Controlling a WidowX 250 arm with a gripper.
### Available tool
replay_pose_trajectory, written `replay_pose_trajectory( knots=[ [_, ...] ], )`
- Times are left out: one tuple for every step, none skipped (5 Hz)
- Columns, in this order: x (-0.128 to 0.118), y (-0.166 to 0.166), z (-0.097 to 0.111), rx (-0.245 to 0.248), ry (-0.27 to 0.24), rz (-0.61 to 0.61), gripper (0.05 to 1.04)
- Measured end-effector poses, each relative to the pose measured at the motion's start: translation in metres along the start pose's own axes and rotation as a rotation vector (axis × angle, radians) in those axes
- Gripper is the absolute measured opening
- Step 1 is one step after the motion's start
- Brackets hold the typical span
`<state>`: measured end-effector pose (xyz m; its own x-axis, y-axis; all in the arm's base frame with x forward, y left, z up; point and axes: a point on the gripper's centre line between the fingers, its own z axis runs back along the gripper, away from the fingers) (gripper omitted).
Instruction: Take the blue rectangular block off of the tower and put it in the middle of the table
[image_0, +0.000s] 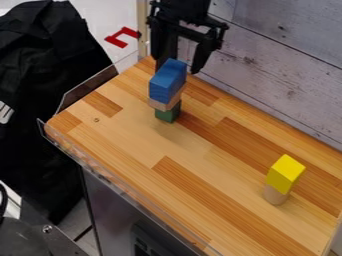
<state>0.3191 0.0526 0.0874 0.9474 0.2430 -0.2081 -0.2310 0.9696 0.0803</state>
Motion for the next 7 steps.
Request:
replay_pose_trajectory(
  knots=[
    [-0.002,0.004,-0.004,-0.020,0.017,0.006,0.999],
    [-0.005,0.007,-0.008,-0.032,0.033,0.008,0.999],
    [-0.006,0.003,-0.014,-0.060,0.032,0.005,0.999],
    [-0.003,0.000,-0.022,-0.077,0.040,-0.013,0.999],
    [-0.002,-0.002,-0.032,-0.085,0.071,-0.020,0.999],
    [0.000,-0.003,-0.036,-0.089,0.084,-0.017,0.966],
    [0.002,0.000,-0.036,-0.108,0.076,0.007,0.690]
  ],
)
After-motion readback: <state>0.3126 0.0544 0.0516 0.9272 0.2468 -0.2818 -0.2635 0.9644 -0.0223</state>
